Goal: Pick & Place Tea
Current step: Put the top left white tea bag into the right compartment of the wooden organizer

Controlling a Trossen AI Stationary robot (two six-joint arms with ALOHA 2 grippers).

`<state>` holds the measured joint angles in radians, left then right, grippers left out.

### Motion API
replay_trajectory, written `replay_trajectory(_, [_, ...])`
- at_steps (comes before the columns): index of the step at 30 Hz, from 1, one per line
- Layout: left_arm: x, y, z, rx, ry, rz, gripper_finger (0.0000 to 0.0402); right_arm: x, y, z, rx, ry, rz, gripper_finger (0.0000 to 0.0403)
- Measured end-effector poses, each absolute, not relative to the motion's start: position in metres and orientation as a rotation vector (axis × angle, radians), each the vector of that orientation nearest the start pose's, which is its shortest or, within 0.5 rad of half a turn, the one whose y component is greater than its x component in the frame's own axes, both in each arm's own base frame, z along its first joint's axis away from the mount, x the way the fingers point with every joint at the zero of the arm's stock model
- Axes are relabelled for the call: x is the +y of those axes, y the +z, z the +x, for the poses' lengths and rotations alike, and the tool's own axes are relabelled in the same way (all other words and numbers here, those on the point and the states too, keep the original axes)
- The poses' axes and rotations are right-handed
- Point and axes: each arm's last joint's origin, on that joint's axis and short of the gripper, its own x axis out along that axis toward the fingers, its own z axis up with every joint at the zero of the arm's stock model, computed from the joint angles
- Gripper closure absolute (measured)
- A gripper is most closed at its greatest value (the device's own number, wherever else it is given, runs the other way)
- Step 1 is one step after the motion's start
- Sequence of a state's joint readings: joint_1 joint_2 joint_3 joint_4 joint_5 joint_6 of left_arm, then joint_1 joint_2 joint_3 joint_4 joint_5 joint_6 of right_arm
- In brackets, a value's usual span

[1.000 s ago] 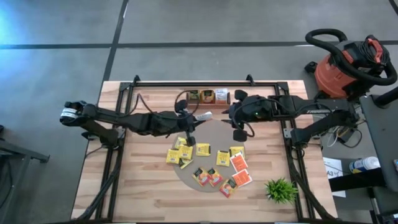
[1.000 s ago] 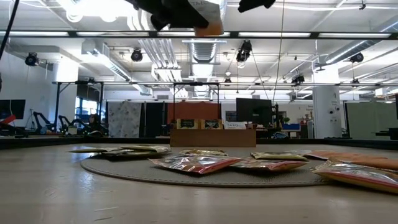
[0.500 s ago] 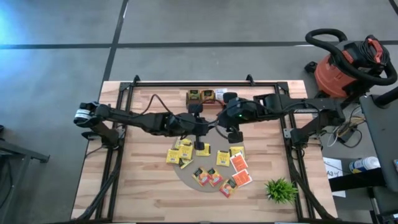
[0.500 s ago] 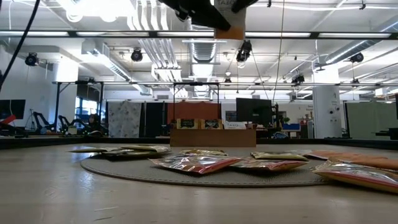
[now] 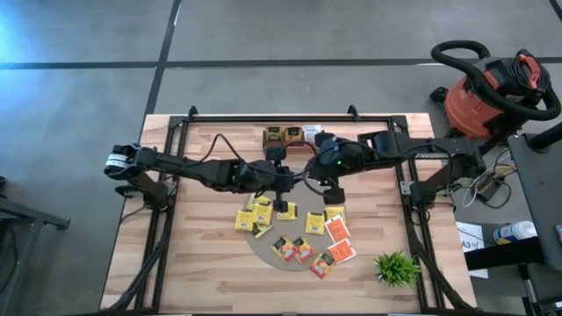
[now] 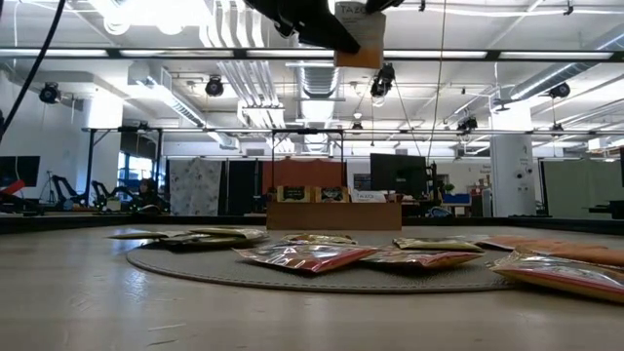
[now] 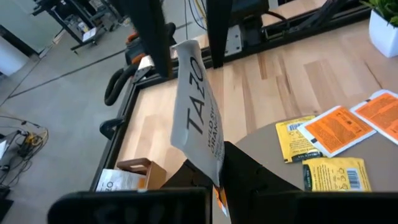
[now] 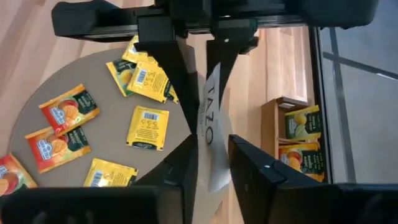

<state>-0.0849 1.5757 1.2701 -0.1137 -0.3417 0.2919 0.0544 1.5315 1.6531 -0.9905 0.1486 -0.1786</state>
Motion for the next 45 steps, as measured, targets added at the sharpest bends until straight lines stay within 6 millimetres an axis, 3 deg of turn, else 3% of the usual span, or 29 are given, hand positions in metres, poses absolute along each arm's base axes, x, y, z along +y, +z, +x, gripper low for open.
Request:
replay_trajectory(16, [-0.020,0.313,0.359,0.435,0.222,0.300,0.0379,0.012,0.368,0.321,0.923,-0.042,-0.269,0.0393])
replay_trajectory(24, [-0.017,0.309,0.357,0.435,0.392,0.215,0.0314,0.001,0.370,0.318,0.928,-0.123,-0.273,0.0394])
replay_trajectory(29, [-0.020,0.298,0.347,0.485,0.541,0.183,0.0276,-0.027,0.370,0.315,0.943,-0.162,-0.240,0.0394])
replay_trajectory(34, [-0.031,0.290,0.330,0.461,0.550,0.029,0.0269,-0.071,0.360,0.306,0.975,-0.146,-0.128,0.0394])
replay_trajectory(39, [-0.043,0.281,0.296,0.425,0.531,-0.100,0.0268,-0.114,0.337,0.299,0.958,-0.136,-0.033,0.0394])
replay_trajectory(45, [-0.049,0.268,0.246,0.325,0.479,-0.197,0.0268,-0.150,0.310,0.293,0.933,-0.199,-0.008,0.0394])
